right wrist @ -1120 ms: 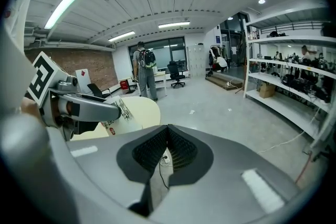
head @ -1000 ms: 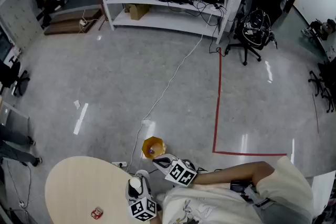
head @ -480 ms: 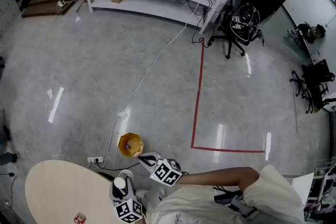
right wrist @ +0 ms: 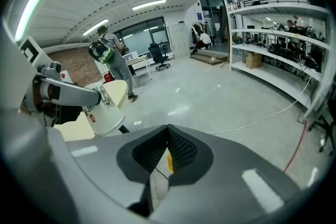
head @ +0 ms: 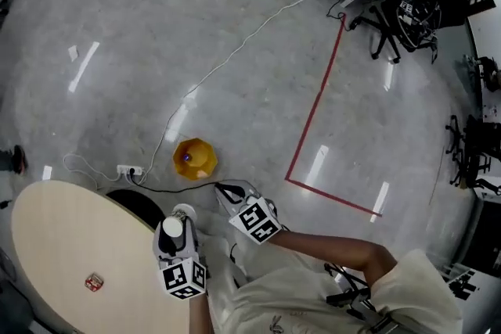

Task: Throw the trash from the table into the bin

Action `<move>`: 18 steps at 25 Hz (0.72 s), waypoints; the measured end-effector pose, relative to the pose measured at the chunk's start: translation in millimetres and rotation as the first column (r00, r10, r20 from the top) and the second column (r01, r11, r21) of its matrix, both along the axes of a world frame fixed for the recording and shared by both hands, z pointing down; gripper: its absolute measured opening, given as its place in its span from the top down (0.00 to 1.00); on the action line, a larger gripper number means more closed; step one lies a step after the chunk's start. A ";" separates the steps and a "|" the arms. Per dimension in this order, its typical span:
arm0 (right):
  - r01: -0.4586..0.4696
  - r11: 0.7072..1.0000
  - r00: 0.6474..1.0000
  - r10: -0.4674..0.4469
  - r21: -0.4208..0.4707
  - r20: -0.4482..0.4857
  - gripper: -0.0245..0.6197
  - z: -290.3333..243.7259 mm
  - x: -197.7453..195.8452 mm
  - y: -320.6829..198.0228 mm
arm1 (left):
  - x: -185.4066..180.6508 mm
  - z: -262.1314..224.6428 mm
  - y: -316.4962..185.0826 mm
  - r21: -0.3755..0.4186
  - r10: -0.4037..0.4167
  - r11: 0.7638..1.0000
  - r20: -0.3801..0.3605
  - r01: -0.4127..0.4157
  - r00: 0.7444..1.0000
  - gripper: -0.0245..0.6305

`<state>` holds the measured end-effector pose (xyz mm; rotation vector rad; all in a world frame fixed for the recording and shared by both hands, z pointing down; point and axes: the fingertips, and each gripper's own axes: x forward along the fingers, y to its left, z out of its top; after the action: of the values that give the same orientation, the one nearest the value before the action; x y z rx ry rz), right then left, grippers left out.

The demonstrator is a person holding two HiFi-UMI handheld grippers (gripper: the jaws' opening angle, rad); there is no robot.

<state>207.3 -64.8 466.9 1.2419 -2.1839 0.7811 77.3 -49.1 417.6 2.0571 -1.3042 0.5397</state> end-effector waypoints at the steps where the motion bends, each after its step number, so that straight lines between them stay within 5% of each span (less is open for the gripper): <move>1: -0.007 1.000 1.000 0.007 -0.009 -0.002 0.95 11.4 0.7 -6.7 | -1.0 8.7 -7.5 -0.004 -0.007 1.000 0.002 0.007 1.000 0.54; 10: -0.095 0.987 0.995 0.098 -0.133 0.016 0.95 115.1 -2.8 -39.2 | -2.7 93.7 -29.3 -0.117 -0.022 0.993 0.035 0.026 0.999 0.54; 18: -0.020 0.977 1.000 0.019 -0.213 -0.004 0.95 208.8 -24.4 -38.8 | 5.0 206.8 -29.2 -0.226 -0.019 0.973 0.077 0.036 0.997 0.54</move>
<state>182.9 -103.7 675.8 1.1566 -2.0276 0.9924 82.3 -78.3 624.4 1.8436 -1.2489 0.7252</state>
